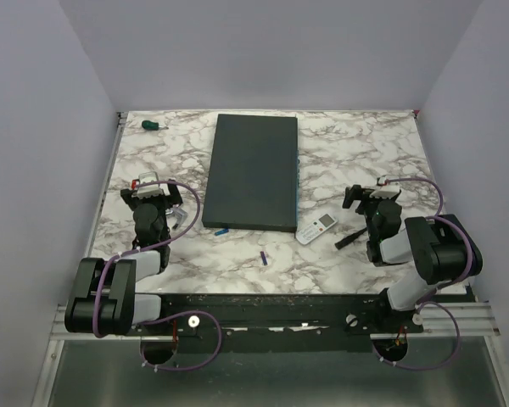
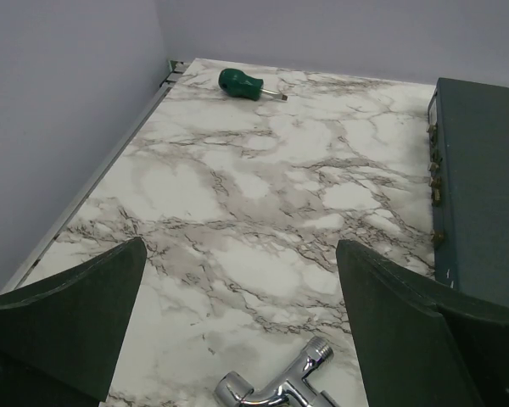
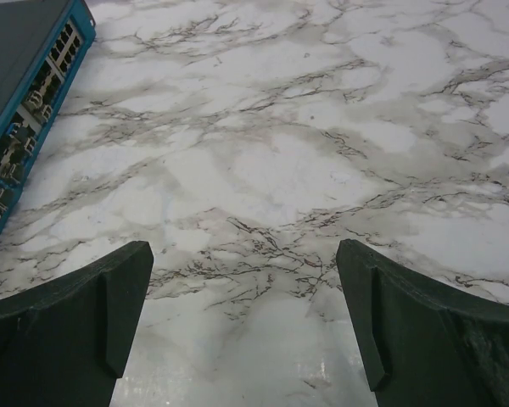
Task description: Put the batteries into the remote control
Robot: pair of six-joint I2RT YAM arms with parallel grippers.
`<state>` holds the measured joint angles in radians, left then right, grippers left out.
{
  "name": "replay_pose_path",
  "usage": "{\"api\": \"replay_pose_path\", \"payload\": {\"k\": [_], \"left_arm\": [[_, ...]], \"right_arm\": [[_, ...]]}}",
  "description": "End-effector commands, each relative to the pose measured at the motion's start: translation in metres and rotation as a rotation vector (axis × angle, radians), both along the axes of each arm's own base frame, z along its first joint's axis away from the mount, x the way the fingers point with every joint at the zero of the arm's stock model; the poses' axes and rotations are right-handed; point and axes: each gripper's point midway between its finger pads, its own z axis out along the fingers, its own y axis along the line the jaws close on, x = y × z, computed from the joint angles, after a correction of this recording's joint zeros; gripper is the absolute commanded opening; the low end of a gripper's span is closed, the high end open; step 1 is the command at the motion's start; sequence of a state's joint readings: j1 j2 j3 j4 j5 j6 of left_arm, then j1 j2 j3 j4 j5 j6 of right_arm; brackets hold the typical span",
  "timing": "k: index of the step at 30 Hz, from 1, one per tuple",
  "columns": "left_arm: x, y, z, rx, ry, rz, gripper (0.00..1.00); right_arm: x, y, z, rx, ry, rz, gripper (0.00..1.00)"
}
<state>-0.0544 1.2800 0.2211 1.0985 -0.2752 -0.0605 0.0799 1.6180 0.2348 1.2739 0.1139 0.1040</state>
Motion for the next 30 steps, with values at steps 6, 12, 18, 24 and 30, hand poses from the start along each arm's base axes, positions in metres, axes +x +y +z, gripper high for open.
{"api": "replay_pose_path", "payload": {"k": [6, 12, 18, 24, 30], "left_arm": [[0.002, -0.005, 0.006, -0.003, -0.023, -0.029, 0.99], [0.002, -0.005, 0.005, -0.004, -0.021, -0.029, 0.99], [0.003, -0.005, 0.005, -0.004, -0.022, -0.029, 0.98], [-0.011, -0.029, 0.021, 0.089, -0.076, -0.121, 0.98], [-0.022, -0.035, 0.041, -0.038, 0.043, -0.076, 0.99]], "right_arm": [[0.006, 0.002, 0.009, -0.005, -0.037, 0.013, 1.0], [0.006, 0.002, 0.009, -0.006, -0.035, 0.012, 1.0], [0.006, 0.002, 0.008, -0.004, -0.032, 0.014, 1.0], [-0.004, 0.009, 0.028, -0.015, -0.081, 0.062, 1.0], [0.003, 0.006, 0.055, 0.116, 0.026, -0.007, 1.0]]}}
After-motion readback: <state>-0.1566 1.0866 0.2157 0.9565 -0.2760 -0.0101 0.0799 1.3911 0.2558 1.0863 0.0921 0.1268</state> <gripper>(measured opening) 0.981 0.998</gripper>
